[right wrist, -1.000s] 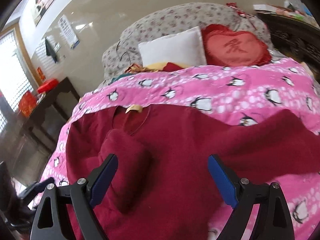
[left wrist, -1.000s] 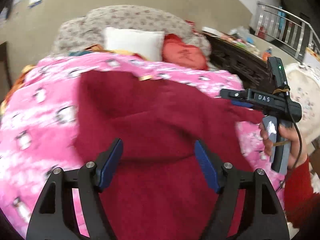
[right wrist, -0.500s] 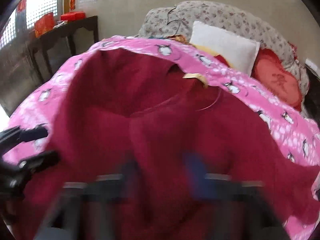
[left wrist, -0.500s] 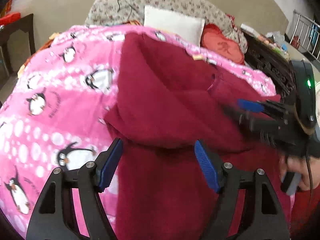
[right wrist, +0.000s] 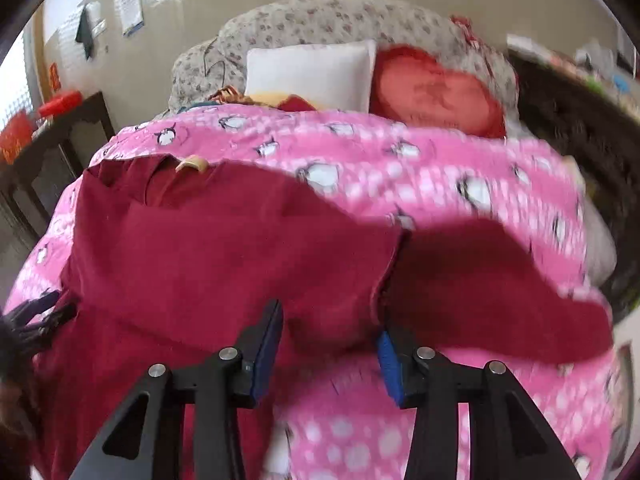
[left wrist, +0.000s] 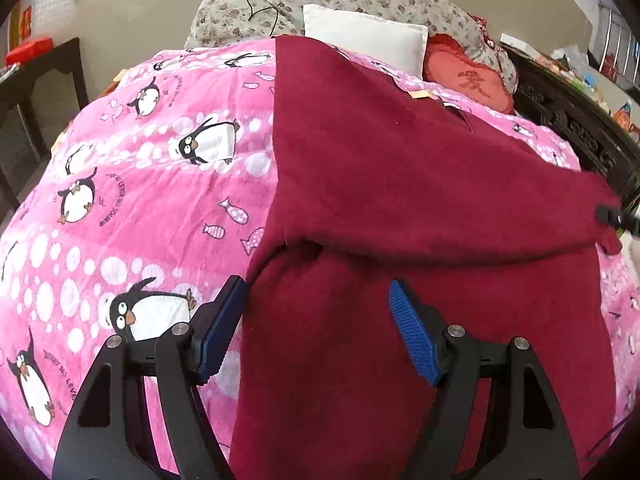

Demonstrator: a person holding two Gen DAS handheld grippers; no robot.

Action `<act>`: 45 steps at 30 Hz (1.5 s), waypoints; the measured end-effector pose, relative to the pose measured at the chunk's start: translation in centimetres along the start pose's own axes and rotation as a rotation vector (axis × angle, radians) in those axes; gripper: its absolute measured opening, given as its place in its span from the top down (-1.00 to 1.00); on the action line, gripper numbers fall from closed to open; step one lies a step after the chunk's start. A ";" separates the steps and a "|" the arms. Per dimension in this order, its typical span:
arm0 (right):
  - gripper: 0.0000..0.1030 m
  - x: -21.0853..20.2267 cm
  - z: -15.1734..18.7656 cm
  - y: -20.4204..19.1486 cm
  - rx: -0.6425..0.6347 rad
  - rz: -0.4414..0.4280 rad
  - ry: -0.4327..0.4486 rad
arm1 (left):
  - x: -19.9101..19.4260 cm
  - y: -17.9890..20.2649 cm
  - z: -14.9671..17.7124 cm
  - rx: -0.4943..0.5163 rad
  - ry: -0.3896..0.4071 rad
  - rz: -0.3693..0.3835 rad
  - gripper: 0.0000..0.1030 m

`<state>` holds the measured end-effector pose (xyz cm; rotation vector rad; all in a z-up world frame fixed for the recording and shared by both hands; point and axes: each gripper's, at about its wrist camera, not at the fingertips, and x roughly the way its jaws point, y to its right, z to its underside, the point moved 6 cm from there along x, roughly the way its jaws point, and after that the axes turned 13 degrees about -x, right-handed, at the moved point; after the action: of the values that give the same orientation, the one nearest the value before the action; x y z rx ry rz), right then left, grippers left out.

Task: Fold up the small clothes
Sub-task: 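Grasp the other sweater sleeve with the right gripper, then fold the held sleeve over the sweater body with the right gripper, release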

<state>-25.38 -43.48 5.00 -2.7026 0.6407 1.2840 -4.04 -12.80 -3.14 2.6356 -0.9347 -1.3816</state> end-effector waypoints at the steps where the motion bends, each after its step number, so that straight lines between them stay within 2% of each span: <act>1: 0.16 -1.2 -0.5 0.3 0.025 0.020 0.047 | 0.2 -0.4 0.0 -0.022 -0.013 0.008 -0.45; 2: 0.16 -2.2 -1.1 -0.1 0.034 0.016 0.096 | 0.4 -0.7 -0.1 -0.041 -0.025 0.015 -0.45; 3: 0.16 -3.1 -2.5 -1.2 0.027 -0.032 0.164 | 0.6 -1.0 -0.1 -0.062 -0.032 0.024 -0.44; 6: 0.15 -2.9 -6.5 -6.5 -0.040 -0.204 0.259 | 0.2 -1.4 -0.3 -0.101 -0.011 0.039 -0.44; 9: 0.15 -0.6 -10.3 -14.2 -0.174 -0.354 0.294 | 0.0 -1.9 -0.3 -0.127 0.003 0.042 -0.44; 12: 0.15 3.0 -13.2 -21.7 -0.307 -0.457 0.269 | -0.3 -2.4 -0.2 -0.154 0.013 0.072 -0.44; 15: 0.15 8.2 -15.6 -25.7 -0.432 -0.444 0.216 | -0.5 -2.6 -0.3 -0.172 0.016 0.100 -0.44; 17: 0.15 10.6 -15.8 -27.4 -0.491 -0.480 0.183 | -0.6 -2.7 -0.4 -0.183 0.018 0.117 -0.45; 18: 0.35 11.4 -15.9 -27.6 -0.500 -0.500 0.171 | -0.6 -2.7 -0.4 -0.189 0.019 0.126 -0.45; 19: 0.76 11.8 -15.9 -28.0 -0.513 -0.493 0.168 | -0.7 -2.8 -0.4 -0.197 0.019 0.140 -0.44; 20: 0.83 11.9 -16.1 -28.3 -0.520 -0.487 0.175 | -0.8 -2.9 -0.5 -0.203 0.019 0.149 -0.44; 24: 0.87 11.2 -17.8 -31.8 -0.509 -0.514 0.241 | -1.8 -3.3 -0.8 -0.235 0.058 0.186 -0.44; 27: 0.87 12.3 -18.4 -34.0 -0.499 -0.508 0.248 | -3.1 -3.4 -1.2 -0.237 0.128 0.189 -0.44; 28: 0.87 12.7 -18.5 -34.2 -0.499 -0.501 0.237 | -3.1 -3.5 -1.2 -0.237 0.128 0.187 -0.45; 30: 0.84 11.8 -17.9 -33.1 -0.493 -0.493 0.207 | -2.8 -3.4 -1.3 -0.245 0.112 0.193 -0.44; 32: 0.78 9.1 -16.5 -30.1 -0.478 -0.447 0.204 | -2.9 -3.5 -1.5 -0.243 0.117 0.201 -0.44; 34: 0.63 6.2 -14.3 -25.4 -0.405 -0.368 0.201 | -3.2 -3.1 -1.6 -0.220 0.136 0.201 -0.44; 36: 0.58 3.6 -11.5 -20.7 -0.329 -0.329 0.208 | -3.6 -2.6 -1.7 -0.191 0.151 0.196 -0.44; 37: 0.56 2.8 -10.1 -18.2 -0.293 -0.282 0.203 | -3.8 -2.2 -1.5 -0.170 0.159 0.185 -0.44; 39: 0.55 2.2 -7.2 -13.1 -0.207 -0.119 0.166 | -4.0 -1.6 -1.4 -0.134 0.171 0.169 -0.44; 41: 0.55 3.4 -4.9 -9.1 -0.125 -0.005 0.104 | -4.0 -0.9 -1.2 -0.101 0.173 0.154 -0.44; 42: 0.55 5.2 -3.6 -7.4 -0.076 0.005 0.042 | -3.9 -0.6 -1.2 -0.089 0.171 0.149 -0.44; 43: 0.54 6.6 -2.9 -6.6 -0.053 -0.023 -0.003 | -3.8 -0.3 -1.2 -0.074 0.164 0.147 -0.44; 45: 0.54 6.8 -2.8 -6.0 -0.040 -0.079 0.033 | -3.6 0.3 -1.2 -0.050 0.145 0.139 -0.44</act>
<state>-17.16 -40.97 1.06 -2.7563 0.5109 1.2502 -4.79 -11.46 0.34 2.5395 -1.0277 -1.1514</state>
